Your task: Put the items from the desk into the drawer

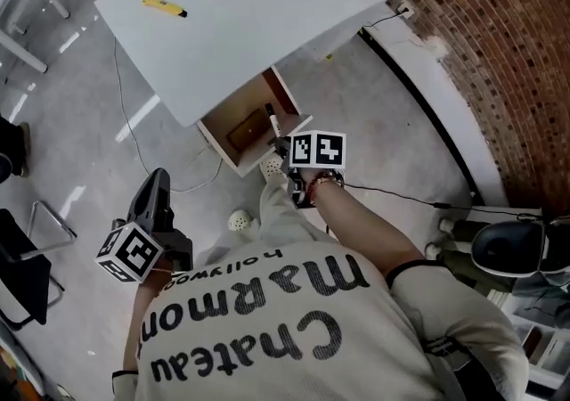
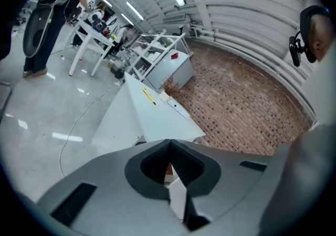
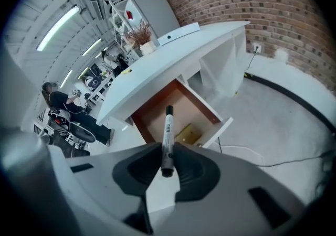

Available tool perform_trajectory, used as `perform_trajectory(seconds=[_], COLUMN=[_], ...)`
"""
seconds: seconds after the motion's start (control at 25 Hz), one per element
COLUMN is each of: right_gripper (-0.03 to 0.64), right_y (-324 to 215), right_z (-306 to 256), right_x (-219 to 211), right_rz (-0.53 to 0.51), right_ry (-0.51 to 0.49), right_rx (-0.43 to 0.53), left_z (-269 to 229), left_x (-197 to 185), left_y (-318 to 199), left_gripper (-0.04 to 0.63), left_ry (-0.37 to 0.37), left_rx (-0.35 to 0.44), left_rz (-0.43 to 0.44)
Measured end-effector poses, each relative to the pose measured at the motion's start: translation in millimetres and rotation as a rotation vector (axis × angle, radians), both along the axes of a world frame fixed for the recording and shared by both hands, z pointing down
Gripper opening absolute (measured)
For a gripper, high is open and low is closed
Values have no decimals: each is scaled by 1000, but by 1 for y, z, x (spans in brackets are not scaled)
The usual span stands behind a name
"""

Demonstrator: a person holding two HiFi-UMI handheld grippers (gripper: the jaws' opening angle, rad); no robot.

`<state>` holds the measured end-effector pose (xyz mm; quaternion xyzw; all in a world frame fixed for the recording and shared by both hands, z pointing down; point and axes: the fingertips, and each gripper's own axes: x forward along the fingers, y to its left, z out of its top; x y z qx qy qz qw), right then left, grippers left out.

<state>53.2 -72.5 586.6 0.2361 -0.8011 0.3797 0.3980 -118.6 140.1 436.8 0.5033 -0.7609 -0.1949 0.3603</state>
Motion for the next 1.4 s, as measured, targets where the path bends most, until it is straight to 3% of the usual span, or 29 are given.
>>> perform_trajectory(seconds=[0.16, 0.32, 0.52, 0.64, 0.88, 1.08, 1.2, 1.4], right_gripper=[77, 77, 77, 77, 77, 77, 77, 77], right_y=[8, 3, -33, -39, 6, 2, 1, 4], right_z=[29, 60, 67, 77, 140, 164, 180, 209], right_x=[-6, -27, -32, -39, -71, -78, -78, -77], right_rz=[-46, -96, -256, -385, -803, -1205, -1435, -1711], right_ry=[42, 95, 186, 226, 315, 320, 320, 303], right_rx=[-42, -50, -56, -63, 55, 167, 245, 287], left_z=[25, 39, 20, 21, 70, 71, 78, 90], left_x=[-3, -25, -28, -29, -46, -39, -33, -27], left_y=[10, 21, 2, -2, 61, 65, 71, 77], left_gripper=[2, 2, 2, 1, 0, 2, 2, 2], left_ry=[4, -1, -56, -39, 5, -24, -2, 36], left_rx=[-41, -13, -95, -134, -172, -241, -274, -319], left_rz=[-69, -197, -333, -412, -575, -685, -757, -828])
